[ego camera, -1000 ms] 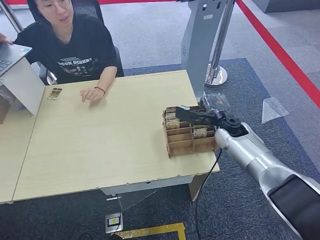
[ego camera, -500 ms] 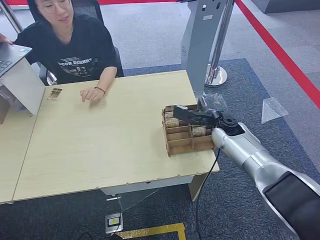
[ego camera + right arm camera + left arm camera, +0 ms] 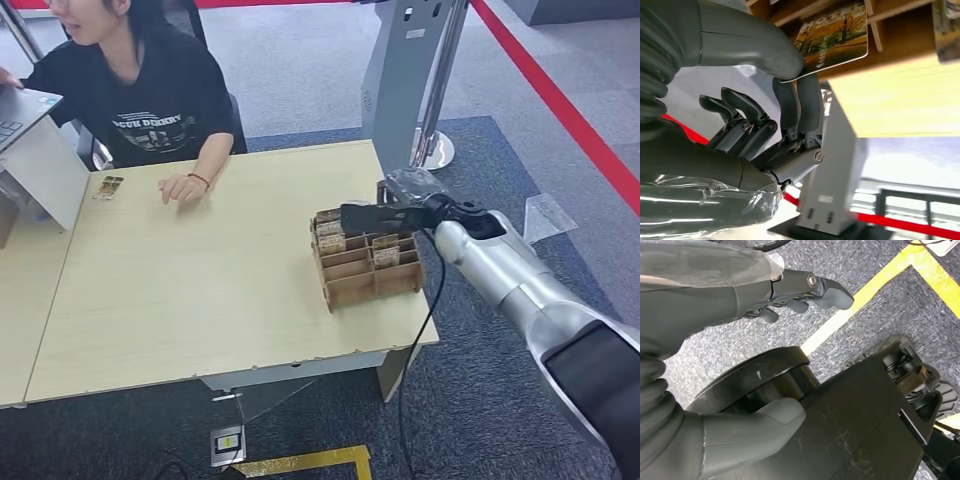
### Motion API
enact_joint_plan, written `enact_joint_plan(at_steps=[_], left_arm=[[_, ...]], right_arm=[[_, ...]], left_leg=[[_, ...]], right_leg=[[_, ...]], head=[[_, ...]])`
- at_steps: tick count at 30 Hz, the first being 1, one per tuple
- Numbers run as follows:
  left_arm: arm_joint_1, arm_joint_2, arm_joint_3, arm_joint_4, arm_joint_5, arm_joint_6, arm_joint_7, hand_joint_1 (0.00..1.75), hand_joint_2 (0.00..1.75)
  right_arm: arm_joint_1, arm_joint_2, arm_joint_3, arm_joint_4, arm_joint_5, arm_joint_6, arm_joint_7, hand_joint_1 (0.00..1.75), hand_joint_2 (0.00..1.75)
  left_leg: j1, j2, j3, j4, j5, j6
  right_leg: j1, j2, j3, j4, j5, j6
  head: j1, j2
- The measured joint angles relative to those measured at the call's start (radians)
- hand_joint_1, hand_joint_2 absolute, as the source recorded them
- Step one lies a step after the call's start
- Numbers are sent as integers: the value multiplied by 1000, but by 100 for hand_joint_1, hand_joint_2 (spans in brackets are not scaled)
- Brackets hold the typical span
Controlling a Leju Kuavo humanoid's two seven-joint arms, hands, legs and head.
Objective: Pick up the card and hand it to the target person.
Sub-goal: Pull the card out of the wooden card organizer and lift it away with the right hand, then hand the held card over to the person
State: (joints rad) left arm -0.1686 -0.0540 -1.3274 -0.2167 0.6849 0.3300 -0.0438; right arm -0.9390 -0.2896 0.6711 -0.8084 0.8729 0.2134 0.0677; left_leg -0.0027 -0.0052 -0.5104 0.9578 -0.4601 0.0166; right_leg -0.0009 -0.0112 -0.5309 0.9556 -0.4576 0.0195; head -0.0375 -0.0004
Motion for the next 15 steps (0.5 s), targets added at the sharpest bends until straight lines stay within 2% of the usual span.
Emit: enact_joint_plan(at_steps=[4, 8, 12, 15], left_arm=[[-4, 5, 0, 0, 1, 1, -3, 0, 175], [-4, 10, 0, 0, 12, 5, -6, 0, 175], [-3, 14, 0, 0, 23, 13, -13, 0, 175], [0, 16, 0, 0, 32, 18, -18, 0, 175]], right_arm=[[-103, -48, 13, -94, -122, 169, -42, 175, 175], [-231, -78, 33, -162, -233, 270, -42, 175, 175], [-339, -92, 62, -200, -278, 277, -10, 175, 175], [-401, -97, 91, -216, -267, 225, 32, 175, 175]], left_leg=[[0, 0, -1, 0, 0, 0], [0, 0, -2, 0, 0, 0], [0, 0, -2, 0, 0, 0], [0, 0, -2, 0, 0, 0]], right_leg=[[0, 0, -1, 0, 0, 0], [0, 0, -2, 1, 0, 0], [0, 1, -2, 1, 0, 0], [0, 0, -2, 0, 0, 0]], head=[[0, 0], [0, 0], [0, 0], [0, 0]])
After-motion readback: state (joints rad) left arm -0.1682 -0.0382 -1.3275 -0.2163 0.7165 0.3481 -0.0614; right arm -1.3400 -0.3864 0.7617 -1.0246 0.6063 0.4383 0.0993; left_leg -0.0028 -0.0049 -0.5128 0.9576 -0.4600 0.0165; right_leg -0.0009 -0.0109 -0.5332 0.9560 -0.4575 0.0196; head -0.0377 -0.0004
